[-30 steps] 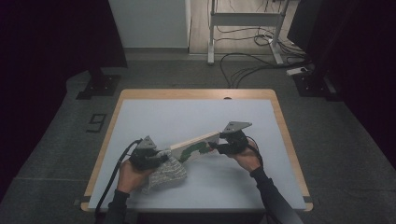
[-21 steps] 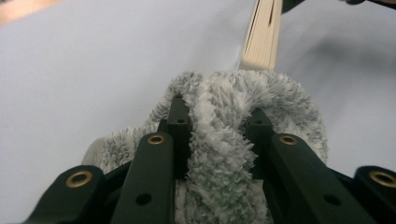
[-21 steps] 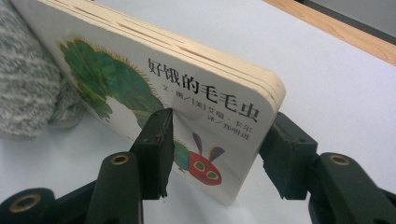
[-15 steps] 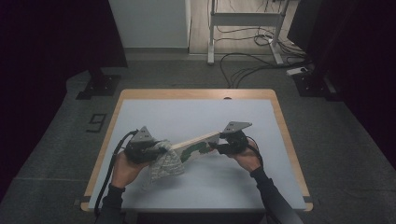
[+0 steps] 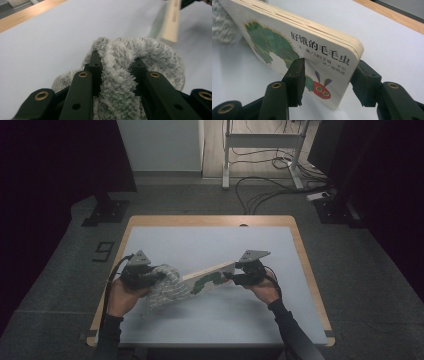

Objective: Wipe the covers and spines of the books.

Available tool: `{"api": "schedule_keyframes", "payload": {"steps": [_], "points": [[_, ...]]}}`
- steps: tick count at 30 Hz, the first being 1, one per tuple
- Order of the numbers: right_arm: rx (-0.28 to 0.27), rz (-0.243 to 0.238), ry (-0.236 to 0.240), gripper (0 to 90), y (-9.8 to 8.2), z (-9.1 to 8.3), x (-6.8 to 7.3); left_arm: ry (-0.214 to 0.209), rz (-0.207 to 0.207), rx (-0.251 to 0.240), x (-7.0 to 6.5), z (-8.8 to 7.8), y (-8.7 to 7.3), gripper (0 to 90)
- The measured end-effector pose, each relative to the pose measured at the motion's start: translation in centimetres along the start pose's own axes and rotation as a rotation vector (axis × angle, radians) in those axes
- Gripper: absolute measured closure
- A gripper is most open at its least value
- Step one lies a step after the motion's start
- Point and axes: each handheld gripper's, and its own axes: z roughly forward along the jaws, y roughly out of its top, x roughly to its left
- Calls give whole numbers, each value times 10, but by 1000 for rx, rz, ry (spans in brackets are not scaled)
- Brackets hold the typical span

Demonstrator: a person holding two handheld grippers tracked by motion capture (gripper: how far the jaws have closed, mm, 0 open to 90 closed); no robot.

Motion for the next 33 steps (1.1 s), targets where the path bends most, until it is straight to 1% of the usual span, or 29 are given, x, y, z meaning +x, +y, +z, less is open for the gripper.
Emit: {"api": "schedule_keyframes", "payload": {"steps": [4,6,11,14,15,18,24,28,31,33], "points": [[2,-1,1,466,0,0,0,34,-24,0,13,-6,-1,699],[2,-1,1,467,0,0,0,60,-37,-4,19,-8,-1,698],[2,1,1,467,0,0,0,113,-65,-7,34,-9,-1,693],[3,0,2,468,0,0,0,146,-83,-10,42,-5,-2,689],[3,0,2,468,0,-1,0,161,-86,-3,45,-2,-3,688],[3,3,3,469,0,-1,0,184,-98,14,52,10,-6,682],[2,5,5,469,0,-1,0,182,-155,33,66,34,-17,675],[2,6,5,469,-1,-1,0,172,-196,56,73,50,-30,653],[1,6,9,469,-1,-1,0,171,-212,82,76,60,-41,639],[1,6,8,470,-1,-1,0,166,-222,92,78,63,-47,632]]}}
